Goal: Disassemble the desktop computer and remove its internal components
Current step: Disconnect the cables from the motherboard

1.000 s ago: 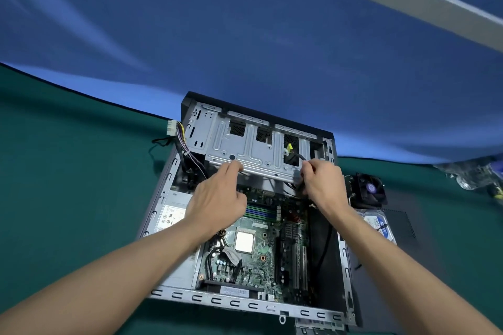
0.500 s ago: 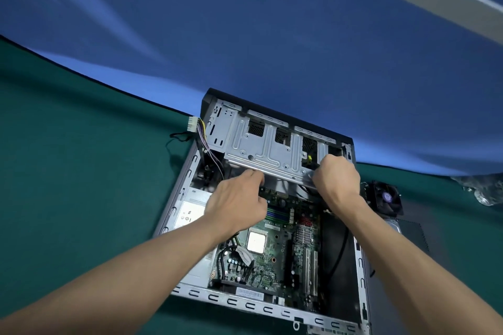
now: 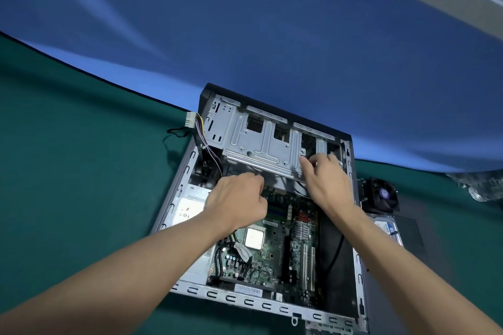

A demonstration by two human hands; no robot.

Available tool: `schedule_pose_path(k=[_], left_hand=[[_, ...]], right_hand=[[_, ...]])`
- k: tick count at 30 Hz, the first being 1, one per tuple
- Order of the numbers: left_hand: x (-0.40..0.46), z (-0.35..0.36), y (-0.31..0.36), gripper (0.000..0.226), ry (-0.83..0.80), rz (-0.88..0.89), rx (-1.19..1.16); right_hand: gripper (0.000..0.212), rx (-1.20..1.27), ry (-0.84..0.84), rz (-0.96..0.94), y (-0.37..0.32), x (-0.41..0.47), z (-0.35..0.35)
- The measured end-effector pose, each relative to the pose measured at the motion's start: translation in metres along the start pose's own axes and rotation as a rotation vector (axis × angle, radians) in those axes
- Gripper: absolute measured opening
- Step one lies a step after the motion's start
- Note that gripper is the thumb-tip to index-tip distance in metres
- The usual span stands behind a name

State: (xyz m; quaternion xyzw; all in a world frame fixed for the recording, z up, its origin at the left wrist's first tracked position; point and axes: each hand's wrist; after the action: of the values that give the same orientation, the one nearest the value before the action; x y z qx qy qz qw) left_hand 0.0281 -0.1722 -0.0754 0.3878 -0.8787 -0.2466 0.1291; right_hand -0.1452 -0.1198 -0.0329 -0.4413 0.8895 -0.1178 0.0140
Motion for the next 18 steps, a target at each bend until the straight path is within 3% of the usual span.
schedule_pose_path(k=[3,8,12,18], left_hand=[[0.000,0.001,0.000,0.015,-0.016,0.002,0.013],[0.001,0.001,0.000,0.017,-0.056,0.022,0.049],[0.002,0.002,0.000,0.020,-0.066,0.023,0.058],[0.002,0.002,0.000,0.020,-0.064,0.025,0.055]], right_hand=[[0.031,-0.003,0.053,-0.106,0.007,-0.018,-0.010],[0.024,-0.270,-0.503,-0.338,0.029,-0.047,-0.005],[0.024,-0.514,-0.780,-0.422,0.044,-0.067,0.016],[0.029,-0.926,-0.851,-0.651,0.067,-0.087,0.047]])
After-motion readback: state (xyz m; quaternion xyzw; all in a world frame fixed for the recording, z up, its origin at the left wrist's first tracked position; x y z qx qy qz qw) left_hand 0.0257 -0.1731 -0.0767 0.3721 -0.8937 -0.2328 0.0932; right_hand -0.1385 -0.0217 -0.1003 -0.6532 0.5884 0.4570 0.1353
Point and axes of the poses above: each hand's wrist, its own x-axis towards the middle knuckle, its own z-axis out of the palm, y = z × x, and after that the axes turned 8 degrees about y, right-handed
